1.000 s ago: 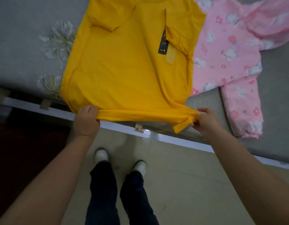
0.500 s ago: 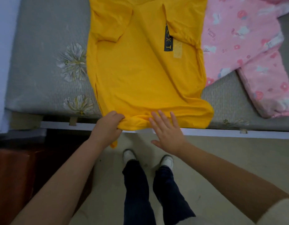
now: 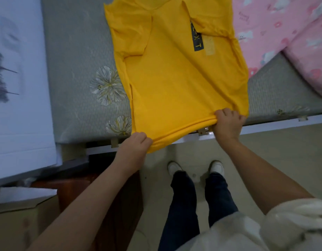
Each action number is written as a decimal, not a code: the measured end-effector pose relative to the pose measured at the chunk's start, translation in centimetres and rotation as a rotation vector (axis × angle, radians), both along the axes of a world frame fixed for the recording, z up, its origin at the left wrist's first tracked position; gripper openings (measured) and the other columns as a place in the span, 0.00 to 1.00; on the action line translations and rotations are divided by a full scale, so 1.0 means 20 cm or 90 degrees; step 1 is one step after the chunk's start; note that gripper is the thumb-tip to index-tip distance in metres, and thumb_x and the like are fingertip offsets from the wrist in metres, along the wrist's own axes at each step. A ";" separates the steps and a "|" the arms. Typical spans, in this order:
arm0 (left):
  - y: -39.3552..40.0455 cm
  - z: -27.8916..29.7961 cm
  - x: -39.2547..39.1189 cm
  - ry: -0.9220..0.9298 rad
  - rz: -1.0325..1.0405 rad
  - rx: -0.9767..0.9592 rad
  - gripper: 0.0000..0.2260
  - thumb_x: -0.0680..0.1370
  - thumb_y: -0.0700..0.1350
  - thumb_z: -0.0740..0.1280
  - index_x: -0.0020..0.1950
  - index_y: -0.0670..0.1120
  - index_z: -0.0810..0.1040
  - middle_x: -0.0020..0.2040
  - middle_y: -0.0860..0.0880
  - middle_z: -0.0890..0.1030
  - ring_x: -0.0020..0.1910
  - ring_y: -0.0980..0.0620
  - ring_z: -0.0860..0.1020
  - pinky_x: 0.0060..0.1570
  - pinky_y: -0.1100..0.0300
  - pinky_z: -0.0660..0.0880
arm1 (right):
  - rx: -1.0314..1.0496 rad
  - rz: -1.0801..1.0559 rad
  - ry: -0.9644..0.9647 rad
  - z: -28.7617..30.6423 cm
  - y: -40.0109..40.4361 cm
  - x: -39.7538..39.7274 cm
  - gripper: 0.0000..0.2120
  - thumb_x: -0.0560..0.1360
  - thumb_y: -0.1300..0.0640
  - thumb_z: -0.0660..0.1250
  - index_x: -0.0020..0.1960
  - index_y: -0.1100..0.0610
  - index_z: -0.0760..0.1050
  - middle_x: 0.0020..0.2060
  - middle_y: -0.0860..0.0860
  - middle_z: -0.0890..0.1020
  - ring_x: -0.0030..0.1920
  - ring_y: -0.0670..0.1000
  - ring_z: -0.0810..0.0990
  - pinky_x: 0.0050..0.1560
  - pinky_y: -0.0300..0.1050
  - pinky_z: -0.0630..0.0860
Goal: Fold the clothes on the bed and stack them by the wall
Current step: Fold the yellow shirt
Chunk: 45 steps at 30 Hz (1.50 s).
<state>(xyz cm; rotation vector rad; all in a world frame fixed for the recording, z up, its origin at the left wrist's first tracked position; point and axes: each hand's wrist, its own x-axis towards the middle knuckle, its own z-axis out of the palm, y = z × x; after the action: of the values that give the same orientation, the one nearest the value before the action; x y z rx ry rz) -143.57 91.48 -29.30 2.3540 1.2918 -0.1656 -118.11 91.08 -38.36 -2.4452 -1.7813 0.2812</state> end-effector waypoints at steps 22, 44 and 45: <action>0.09 0.00 -0.19 -0.037 0.132 0.136 0.15 0.62 0.35 0.51 0.29 0.35 0.78 0.24 0.40 0.76 0.21 0.45 0.75 0.20 0.65 0.69 | -0.080 0.308 -0.198 0.35 0.14 0.11 0.13 0.54 0.74 0.74 0.34 0.67 0.74 0.29 0.63 0.76 0.27 0.59 0.76 0.29 0.48 0.73; 0.95 0.25 -0.09 0.188 0.275 0.139 0.09 0.79 0.37 0.55 0.52 0.39 0.74 0.51 0.40 0.77 0.51 0.43 0.75 0.48 0.52 0.72 | -0.279 0.309 -0.365 0.76 0.97 0.38 0.13 0.77 0.63 0.54 0.54 0.56 0.76 0.52 0.52 0.80 0.55 0.54 0.78 0.63 0.48 0.66; 1.06 0.26 -0.08 0.198 0.269 0.152 0.10 0.79 0.38 0.54 0.53 0.39 0.74 0.52 0.40 0.77 0.51 0.43 0.75 0.48 0.53 0.72 | -0.268 0.300 -0.368 0.77 1.08 0.39 0.14 0.77 0.63 0.54 0.52 0.55 0.77 0.50 0.51 0.81 0.54 0.54 0.78 0.67 0.51 0.62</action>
<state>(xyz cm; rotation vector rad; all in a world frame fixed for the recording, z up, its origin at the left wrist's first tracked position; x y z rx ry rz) -145.09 112.58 -24.15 2.2389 2.0271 -0.2630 -110.33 112.66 -22.92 -2.4980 -2.8040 -0.0397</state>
